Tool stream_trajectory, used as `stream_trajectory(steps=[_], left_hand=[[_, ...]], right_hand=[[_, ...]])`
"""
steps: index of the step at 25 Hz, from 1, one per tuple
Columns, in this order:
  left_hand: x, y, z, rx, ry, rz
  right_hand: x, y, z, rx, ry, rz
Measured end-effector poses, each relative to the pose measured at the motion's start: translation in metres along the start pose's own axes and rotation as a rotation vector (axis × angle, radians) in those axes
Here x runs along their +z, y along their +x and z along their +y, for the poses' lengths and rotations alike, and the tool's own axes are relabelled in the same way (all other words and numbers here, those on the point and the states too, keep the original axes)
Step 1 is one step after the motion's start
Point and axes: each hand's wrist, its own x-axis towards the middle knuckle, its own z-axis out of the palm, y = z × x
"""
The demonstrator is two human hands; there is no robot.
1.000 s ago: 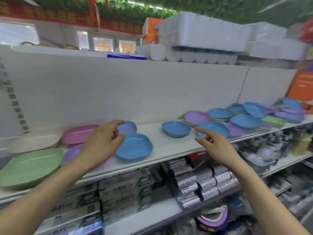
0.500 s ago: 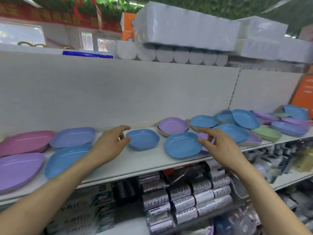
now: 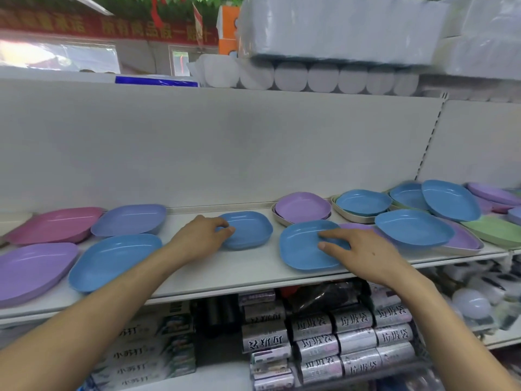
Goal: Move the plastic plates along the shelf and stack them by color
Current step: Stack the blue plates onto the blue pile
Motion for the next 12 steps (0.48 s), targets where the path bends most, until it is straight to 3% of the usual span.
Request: stream_trajectory(steps=[7, 12], left_hand=[[0.0008, 0.0022, 0.0090, -0.050, -0.067, 0.022], [-0.0013, -0.0026, 0.0066, 0.038, -0.070, 0.213]], right_hand=[[0.0042, 0.0070, 0.0041, 0.001, 0.099, -0.003], [0.0003, 0.0068, 0.0093, -0.068, 0.240, 0.053]])
